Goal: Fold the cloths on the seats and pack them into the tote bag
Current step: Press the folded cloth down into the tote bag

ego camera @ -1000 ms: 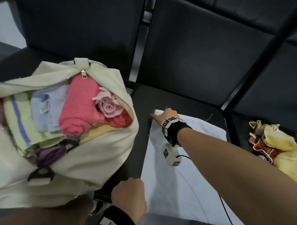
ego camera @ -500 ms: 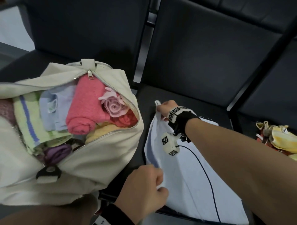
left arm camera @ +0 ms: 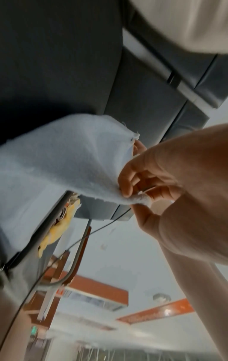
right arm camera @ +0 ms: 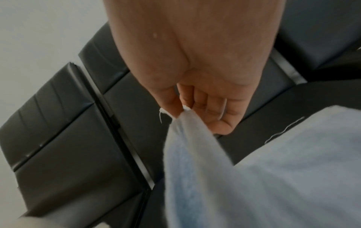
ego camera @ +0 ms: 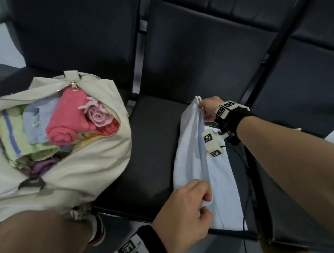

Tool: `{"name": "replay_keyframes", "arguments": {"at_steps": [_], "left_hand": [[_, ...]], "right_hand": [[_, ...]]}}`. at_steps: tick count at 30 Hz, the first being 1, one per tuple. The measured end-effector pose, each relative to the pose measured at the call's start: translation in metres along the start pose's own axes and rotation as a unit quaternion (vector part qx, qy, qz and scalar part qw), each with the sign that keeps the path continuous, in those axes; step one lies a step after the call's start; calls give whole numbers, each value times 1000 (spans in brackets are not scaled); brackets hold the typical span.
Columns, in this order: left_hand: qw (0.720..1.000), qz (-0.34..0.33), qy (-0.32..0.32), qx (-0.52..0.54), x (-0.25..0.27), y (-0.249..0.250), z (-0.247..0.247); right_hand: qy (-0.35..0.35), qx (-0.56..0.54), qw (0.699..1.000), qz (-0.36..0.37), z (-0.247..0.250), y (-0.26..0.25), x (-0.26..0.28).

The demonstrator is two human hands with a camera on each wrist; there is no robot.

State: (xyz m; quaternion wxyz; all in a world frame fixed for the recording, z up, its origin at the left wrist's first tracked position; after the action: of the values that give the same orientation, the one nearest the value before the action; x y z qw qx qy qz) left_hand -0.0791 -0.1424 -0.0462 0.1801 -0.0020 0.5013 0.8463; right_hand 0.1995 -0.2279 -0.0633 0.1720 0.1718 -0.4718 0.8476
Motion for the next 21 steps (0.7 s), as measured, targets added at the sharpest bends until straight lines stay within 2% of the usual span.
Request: {"name": "replay_keyframes", "arguments": {"at_steps": [4,7,10,13,17,19,21], "left_hand": [[999,-3,-39,-34,-17,26,-35],[996,13,-64,-59,-36,34,-65],[995,26,-94,-31,-44,32,-99],[991,26,-128,-13,-37,23,-126],[983,65,-147,-92,-27,4,-131],[975,83,-140,-152,-23,-10,-124],[963,100,-135,-212,-16,-26,-116]], "right_hand": [[8,-16,1000,-9,46,32,-12],[-2,11,1000,-6,72,71,-32],[16,-32,999,-37,95,115,-38],[-32,-65,996,-58,99,144,-18],[-34,-5,999,6,108,166,1],[-33,70,994,80,101,169,27],[-51,143,976,156,83,173,71]]}}
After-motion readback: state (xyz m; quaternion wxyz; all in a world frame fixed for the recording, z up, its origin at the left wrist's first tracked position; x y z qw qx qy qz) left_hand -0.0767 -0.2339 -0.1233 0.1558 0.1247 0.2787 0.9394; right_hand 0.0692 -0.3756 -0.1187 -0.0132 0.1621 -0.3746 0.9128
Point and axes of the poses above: each hand's wrist, its own x-axis away from the middle knuckle, its own z-axis out of the back of the hand, y = z × x, the point moved 9 cm from there along -x, towards the middle knuckle, and after that the axes turned 1 degree about -y, right-handed, at the moved point
